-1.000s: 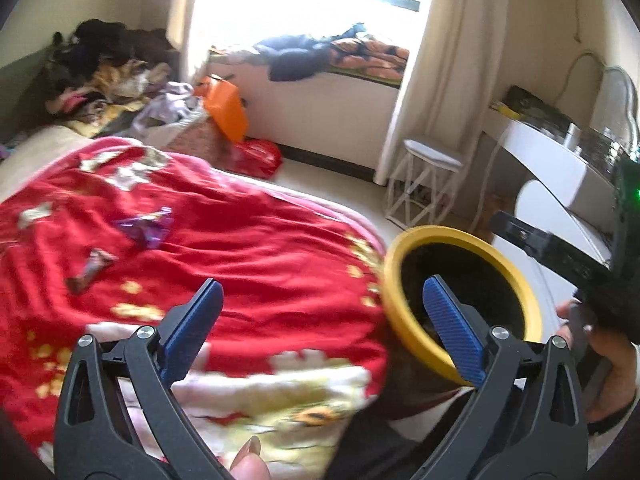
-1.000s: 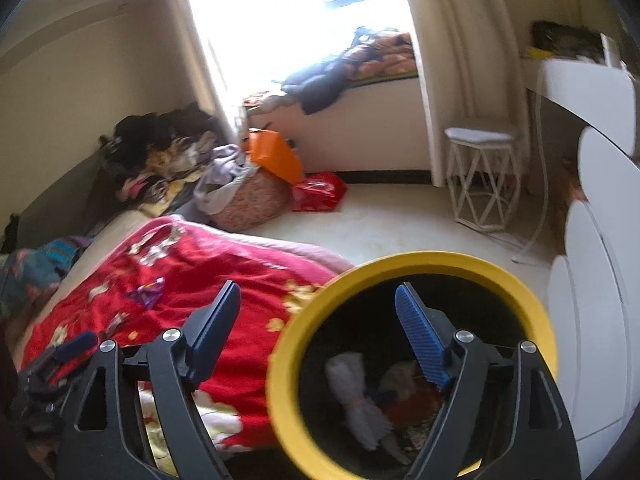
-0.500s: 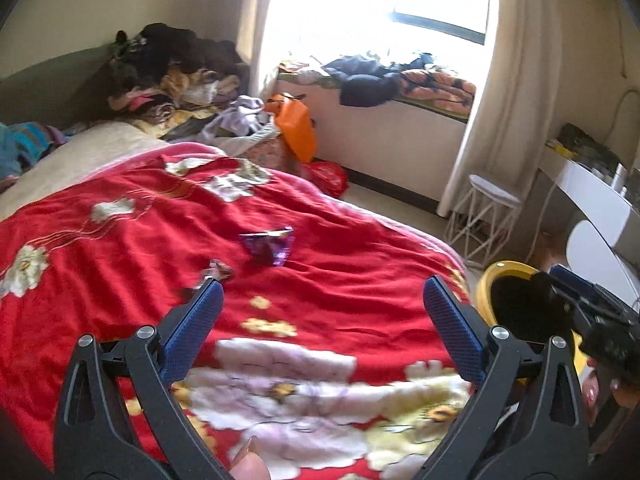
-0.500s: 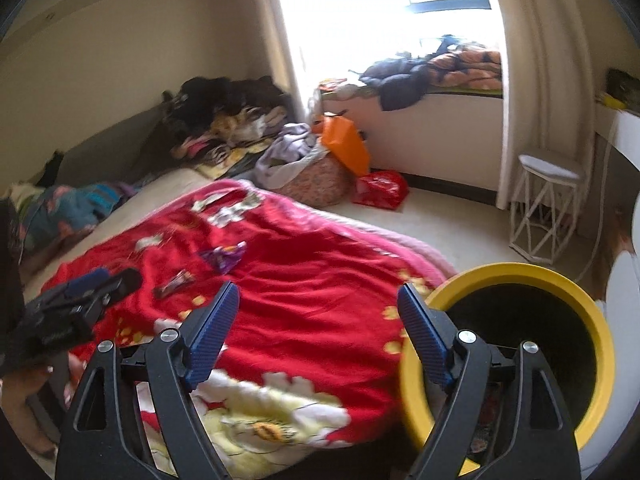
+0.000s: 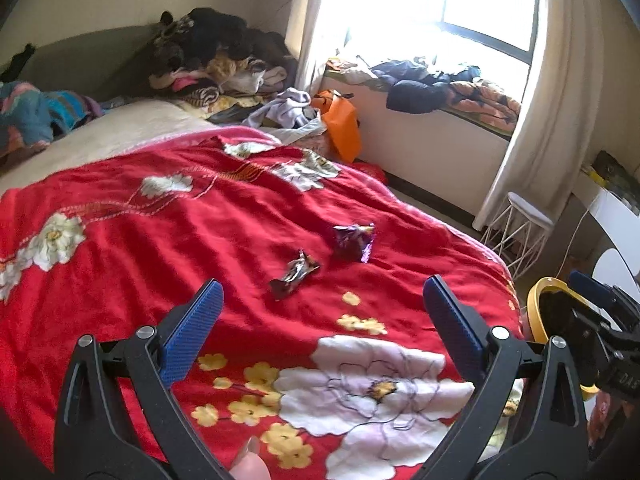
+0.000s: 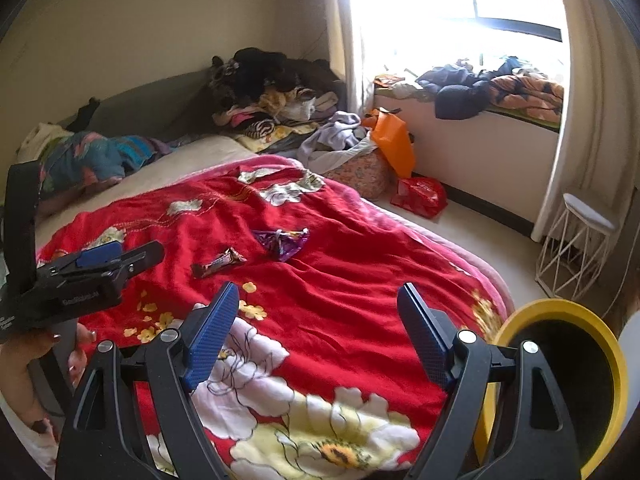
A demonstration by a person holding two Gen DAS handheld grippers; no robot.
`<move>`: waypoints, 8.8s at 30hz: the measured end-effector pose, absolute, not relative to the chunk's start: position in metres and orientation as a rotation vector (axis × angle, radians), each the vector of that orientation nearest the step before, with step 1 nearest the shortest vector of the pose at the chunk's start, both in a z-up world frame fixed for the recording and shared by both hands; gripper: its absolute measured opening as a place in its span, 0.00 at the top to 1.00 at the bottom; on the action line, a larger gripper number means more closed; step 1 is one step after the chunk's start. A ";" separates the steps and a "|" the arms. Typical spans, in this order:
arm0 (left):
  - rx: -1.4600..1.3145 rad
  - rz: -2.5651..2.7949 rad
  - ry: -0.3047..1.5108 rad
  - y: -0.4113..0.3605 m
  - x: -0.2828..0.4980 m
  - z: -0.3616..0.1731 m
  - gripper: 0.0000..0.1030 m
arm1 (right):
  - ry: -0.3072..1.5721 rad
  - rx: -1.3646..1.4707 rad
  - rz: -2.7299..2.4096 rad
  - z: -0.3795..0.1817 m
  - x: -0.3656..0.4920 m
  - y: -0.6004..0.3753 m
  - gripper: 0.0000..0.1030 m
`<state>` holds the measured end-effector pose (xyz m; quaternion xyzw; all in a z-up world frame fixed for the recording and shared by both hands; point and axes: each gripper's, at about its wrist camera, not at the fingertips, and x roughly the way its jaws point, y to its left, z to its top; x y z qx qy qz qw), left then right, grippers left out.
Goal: Collect trash
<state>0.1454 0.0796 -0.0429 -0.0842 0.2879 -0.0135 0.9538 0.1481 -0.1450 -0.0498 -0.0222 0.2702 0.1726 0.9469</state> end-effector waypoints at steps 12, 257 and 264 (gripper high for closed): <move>-0.255 -0.027 0.670 0.115 0.170 -0.077 0.21 | 0.622 -0.066 0.403 -0.082 0.211 -0.107 0.24; -0.025 -0.268 0.562 -0.118 0.076 -0.051 0.10 | 0.217 0.123 -0.159 -0.075 0.005 -0.346 0.06; -0.023 -0.269 0.560 -0.118 0.075 -0.051 0.10 | 0.216 0.123 -0.160 -0.075 0.006 -0.346 0.06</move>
